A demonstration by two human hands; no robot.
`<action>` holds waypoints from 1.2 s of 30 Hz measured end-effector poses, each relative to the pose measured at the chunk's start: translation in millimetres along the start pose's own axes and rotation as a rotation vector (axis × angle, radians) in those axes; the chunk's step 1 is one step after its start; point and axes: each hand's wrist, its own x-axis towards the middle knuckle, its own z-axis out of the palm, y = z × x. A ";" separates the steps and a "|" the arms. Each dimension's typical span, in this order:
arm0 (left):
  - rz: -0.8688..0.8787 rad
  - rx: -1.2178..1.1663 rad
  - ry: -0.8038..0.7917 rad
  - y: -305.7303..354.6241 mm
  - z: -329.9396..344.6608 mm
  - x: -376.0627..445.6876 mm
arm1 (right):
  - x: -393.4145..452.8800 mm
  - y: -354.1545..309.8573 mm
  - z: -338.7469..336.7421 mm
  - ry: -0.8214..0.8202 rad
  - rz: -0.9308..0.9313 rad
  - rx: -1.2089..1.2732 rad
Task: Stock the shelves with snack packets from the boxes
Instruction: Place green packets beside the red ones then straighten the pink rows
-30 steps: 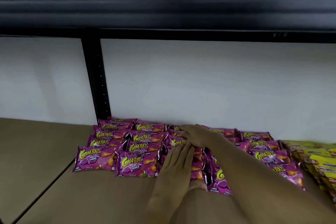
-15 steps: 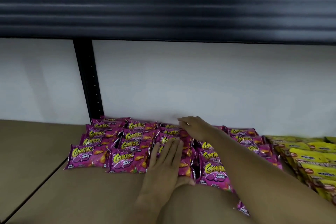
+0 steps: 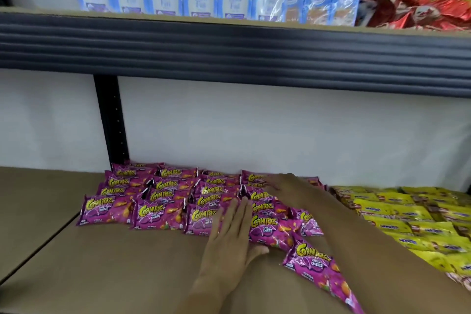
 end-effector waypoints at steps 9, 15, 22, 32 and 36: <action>0.049 -0.063 0.046 41.7 18.6 19.2 | 5.4 13.6 18.0 0.028 -0.037 -0.036; -0.027 -0.046 0.013 47.6 44.0 38.2 | 23.7 23.2 27.1 -0.037 -0.092 -0.235; -0.025 -0.099 0.138 47.8 57.1 65.0 | 42.1 38.0 22.4 -0.111 -0.174 -0.203; -0.029 -0.093 0.177 41.7 63.7 69.9 | 49.0 46.2 21.3 -0.106 -0.167 -0.058; -0.025 -0.072 0.147 43.2 53.0 62.2 | 33.8 48.4 10.6 -0.038 -0.149 0.011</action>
